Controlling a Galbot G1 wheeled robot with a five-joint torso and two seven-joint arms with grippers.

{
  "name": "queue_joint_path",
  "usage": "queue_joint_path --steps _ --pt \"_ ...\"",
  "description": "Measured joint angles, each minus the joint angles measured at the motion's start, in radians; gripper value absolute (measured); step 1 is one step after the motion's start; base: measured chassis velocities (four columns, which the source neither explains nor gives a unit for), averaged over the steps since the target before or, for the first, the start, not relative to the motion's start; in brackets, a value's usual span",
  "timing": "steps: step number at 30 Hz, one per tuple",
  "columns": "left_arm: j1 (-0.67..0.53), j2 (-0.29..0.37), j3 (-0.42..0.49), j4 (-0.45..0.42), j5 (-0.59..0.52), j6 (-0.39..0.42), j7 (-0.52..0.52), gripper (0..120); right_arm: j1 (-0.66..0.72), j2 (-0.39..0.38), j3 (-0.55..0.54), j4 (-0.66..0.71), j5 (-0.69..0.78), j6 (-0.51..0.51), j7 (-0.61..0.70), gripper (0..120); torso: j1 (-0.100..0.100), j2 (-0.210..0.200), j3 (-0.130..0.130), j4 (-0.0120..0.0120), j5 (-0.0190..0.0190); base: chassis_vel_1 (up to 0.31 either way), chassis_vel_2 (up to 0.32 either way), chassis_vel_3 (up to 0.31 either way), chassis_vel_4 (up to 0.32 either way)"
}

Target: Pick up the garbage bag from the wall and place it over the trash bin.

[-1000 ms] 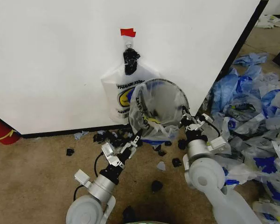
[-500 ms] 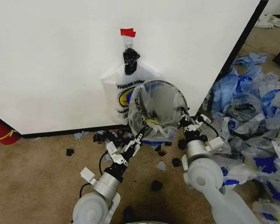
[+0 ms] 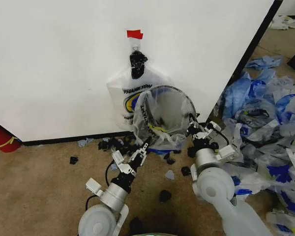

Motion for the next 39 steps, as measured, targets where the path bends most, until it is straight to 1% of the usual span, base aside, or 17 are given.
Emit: queue_joint_path --steps 7,13,21,23,26,27,28,29,31,32,33,35,38,39 --pt "0.005 -0.016 0.009 0.017 0.023 -0.006 -0.011 0 -0.011 -0.003 0.002 0.038 0.030 -0.006 -0.001 0 0.000 0.000 0.000 0.0001 0.0000 0.000 0.000 0.000 0.000" --pt "-0.003 -0.024 0.017 0.030 0.029 -0.008 -0.015 0 -0.049 -0.021 0.013 0.094 0.041 -0.017 -0.002 0 0.000 0.000 0.000 -0.0001 0.0000 0.000 0.000 0.000 0.000" --pt "0.000 -0.029 0.009 0.029 0.041 -0.001 -0.017 0 -0.068 -0.028 0.013 0.109 0.033 -0.027 0.002 0 0.000 0.000 0.000 0.0000 0.0000 0.000 0.000 0.000 0.000" --pt "0.006 -0.025 0.005 0.021 0.052 0.005 -0.014 7 -0.067 -0.026 0.010 0.105 0.030 -0.032 0.008 0 0.000 0.000 0.000 0.0000 0.0000 0.000 0.000 0.000 0.000" --pt "0.019 -0.019 0.002 0.015 0.079 0.014 -0.014 19 -0.059 -0.024 0.006 0.096 0.030 -0.039 0.021 0 0.000 0.000 0.000 0.0001 0.0000 0.000 0.000 0.000 0.000" --pt "0.019 -0.019 0.002 0.015 0.079 0.014 -0.014 19 -0.059 -0.024 0.006 0.096 0.030 -0.039 0.021 0 0.000 0.000 0.000 0.0001 0.0000 0.000 0.000 0.000 0.000" --pt "0.024 -0.018 0.002 0.016 0.087 0.016 -0.013 22 -0.056 -0.024 0.006 0.094 0.030 -0.041 0.026 0 0.000 0.000 0.000 0.0001 -0.0001 0.000 0.000 0.000 0.000" --pt "0.029 -0.017 0.000 0.016 0.091 0.020 -0.013 29 -0.053 -0.024 0.005 0.092 0.031 -0.043 0.029 0 0.000 0.000 0.000 0.0000 0.0000 0.000 0.000 0.000 0.000" --pt "0.039 -0.016 -0.003 0.016 0.100 0.029 -0.010 36 -0.049 -0.024 0.006 0.088 0.031 -0.043 0.039 0 0.000 0.000 0.000 0.0001 0.0001 0.000 0.000 0.000 0.000" --pt "0.039 -0.016 -0.003 0.016 0.100 0.029 -0.010 36 -0.049 -0.024 0.006 0.088 0.031 -0.043 0.039 0 0.000 0.000 0.000 0.0001 0.0001 0.000 0.000 0.000 0.000" --pt "0.043 -0.015 -0.003 0.016 0.105 0.032 -0.009 43 -0.048 -0.025 0.007 0.087 0.031 -0.044 0.043 0 0.000 0.000 0.000 0.0001 0.0000 0.000 0.000 0.000 0.000" --pt "0.045 -0.014 -0.003 0.021 0.112 0.033 -0.008 49 -0.047 -0.027 0.013 0.089 0.034 -0.044 0.048 0 0.000 0.000 0.000 0.0000 0.0000 0.000 0.000 0.000 0.000" --pt "0.043 -0.014 -0.002 0.032 0.107 0.034 -0.003 63 -0.047 -0.030 0.026 0.101 0.049 -0.044 0.053 0 0.000 0.000 0.000 0.0000 0.0001 0.000 0.000 0.000 0.000" --pt "0.043 -0.014 -0.002 0.032 0.107 0.034 -0.003 63 -0.047 -0.030 0.026 0.101 0.049 -0.044 0.053 0 0.000 0.000 0.000 0.0000 0.0001 0.000 0.000 0.000 0.000"
